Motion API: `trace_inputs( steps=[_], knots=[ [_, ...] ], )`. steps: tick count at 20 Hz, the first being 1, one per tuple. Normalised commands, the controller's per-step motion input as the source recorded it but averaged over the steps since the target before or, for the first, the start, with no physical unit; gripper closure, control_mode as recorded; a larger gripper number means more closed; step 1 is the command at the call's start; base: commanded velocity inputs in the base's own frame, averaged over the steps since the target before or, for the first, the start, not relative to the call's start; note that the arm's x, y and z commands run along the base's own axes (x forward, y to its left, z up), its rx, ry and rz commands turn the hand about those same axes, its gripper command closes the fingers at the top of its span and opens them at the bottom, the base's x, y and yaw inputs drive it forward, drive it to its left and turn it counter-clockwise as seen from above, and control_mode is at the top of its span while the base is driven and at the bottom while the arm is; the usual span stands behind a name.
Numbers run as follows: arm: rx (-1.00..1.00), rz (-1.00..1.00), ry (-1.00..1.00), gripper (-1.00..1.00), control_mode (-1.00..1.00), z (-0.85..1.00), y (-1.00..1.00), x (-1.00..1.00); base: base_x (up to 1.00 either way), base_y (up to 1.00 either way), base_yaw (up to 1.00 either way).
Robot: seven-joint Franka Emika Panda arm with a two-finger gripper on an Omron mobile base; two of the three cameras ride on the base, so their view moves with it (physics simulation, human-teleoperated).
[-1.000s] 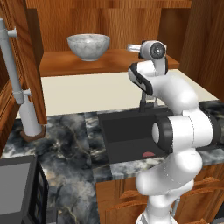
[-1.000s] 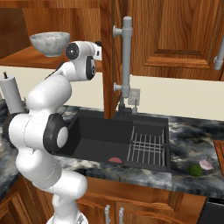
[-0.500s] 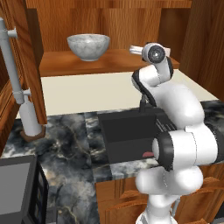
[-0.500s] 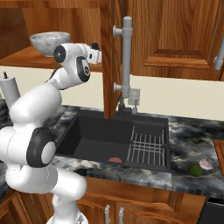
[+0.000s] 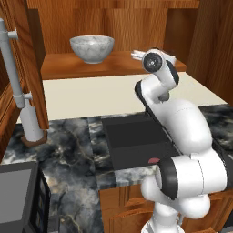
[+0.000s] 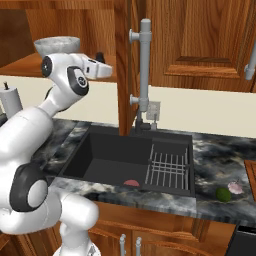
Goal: Open the cabinet. Place the bowl and condiment on the counter. Then place the lime and garlic on the cutting board.
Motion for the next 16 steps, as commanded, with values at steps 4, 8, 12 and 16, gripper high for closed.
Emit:
trace_inputs(
  steps=[4,8,12,16],
  knots=[
    [0.02,-0.1,0.0,1.0,-1.0,0.0,0.01,-0.49,0.0,0.0,0.0],
    [0.01,-0.09,0.0,1.0,-1.0,0.03,0.0,-0.53,0.0,0.0,0.0],
    [0.0,-0.08,0.0,1.0,-1.0,0.05,0.0,-0.57,0.0,0.0,0.0],
    [0.0,-0.07,0.0,1.0,-1.0,0.02,0.0,-0.6,0.0,0.0,0.0]
  ],
)
